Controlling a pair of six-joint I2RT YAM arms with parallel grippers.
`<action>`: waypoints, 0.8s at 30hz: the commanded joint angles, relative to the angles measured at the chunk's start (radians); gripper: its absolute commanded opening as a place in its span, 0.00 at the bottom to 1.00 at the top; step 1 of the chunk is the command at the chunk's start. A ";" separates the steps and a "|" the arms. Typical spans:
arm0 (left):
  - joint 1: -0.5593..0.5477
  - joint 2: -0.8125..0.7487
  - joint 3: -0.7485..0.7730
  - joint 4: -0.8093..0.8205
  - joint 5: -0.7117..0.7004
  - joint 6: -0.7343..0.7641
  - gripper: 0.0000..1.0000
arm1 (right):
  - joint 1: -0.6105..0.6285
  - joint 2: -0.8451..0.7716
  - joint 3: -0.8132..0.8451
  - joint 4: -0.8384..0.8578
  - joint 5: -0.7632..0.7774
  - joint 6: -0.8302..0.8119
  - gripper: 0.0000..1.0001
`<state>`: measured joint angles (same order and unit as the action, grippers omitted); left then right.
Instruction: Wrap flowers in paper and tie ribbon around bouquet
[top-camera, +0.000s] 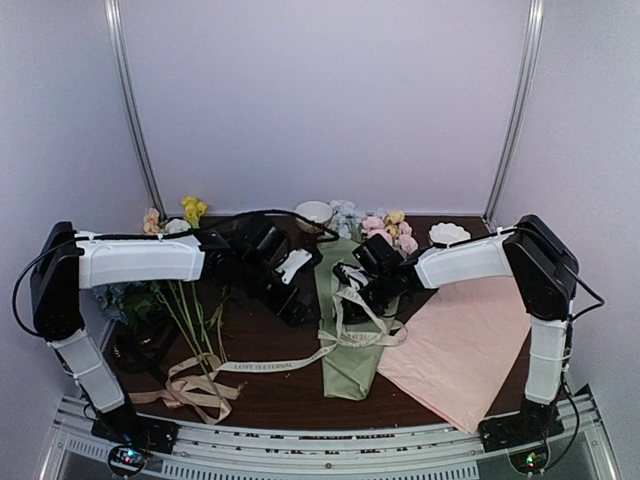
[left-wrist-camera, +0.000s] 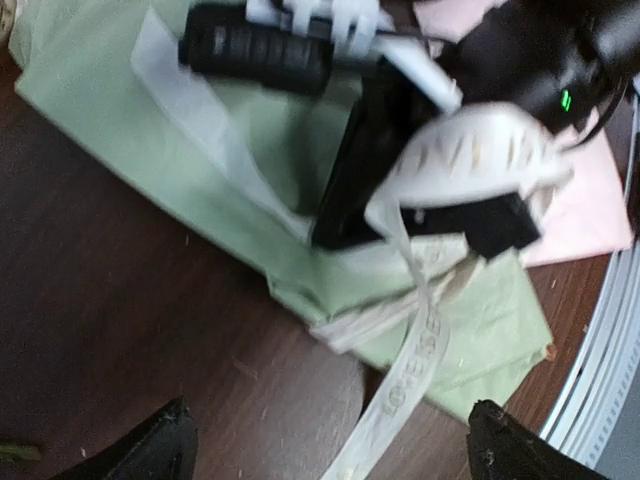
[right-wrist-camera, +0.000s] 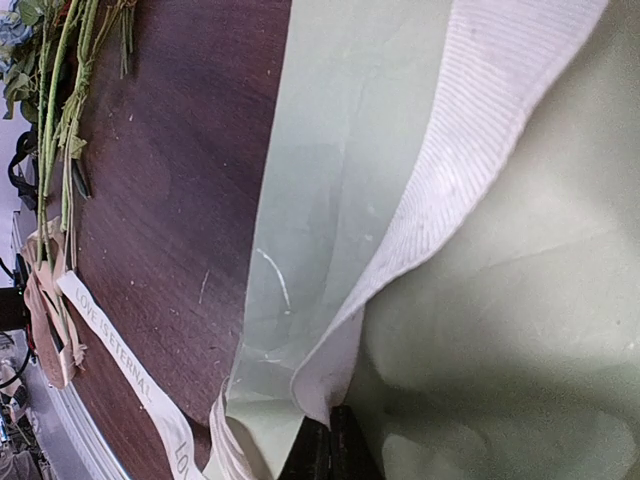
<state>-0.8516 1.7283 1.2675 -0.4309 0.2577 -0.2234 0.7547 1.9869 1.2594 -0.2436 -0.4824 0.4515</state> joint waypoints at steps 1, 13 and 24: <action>-0.011 -0.138 -0.084 -0.157 -0.153 0.036 0.98 | -0.006 -0.009 -0.010 -0.017 0.005 -0.002 0.00; 0.005 -0.084 -0.266 -0.507 -0.361 -0.209 0.97 | -0.008 -0.002 0.004 -0.020 -0.005 -0.004 0.00; 0.014 0.032 -0.296 -0.338 -0.251 -0.083 0.75 | -0.007 -0.008 0.002 -0.029 0.000 -0.012 0.00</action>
<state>-0.8394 1.7153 0.9909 -0.8715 -0.0151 -0.3481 0.7547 1.9869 1.2587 -0.2478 -0.4831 0.4484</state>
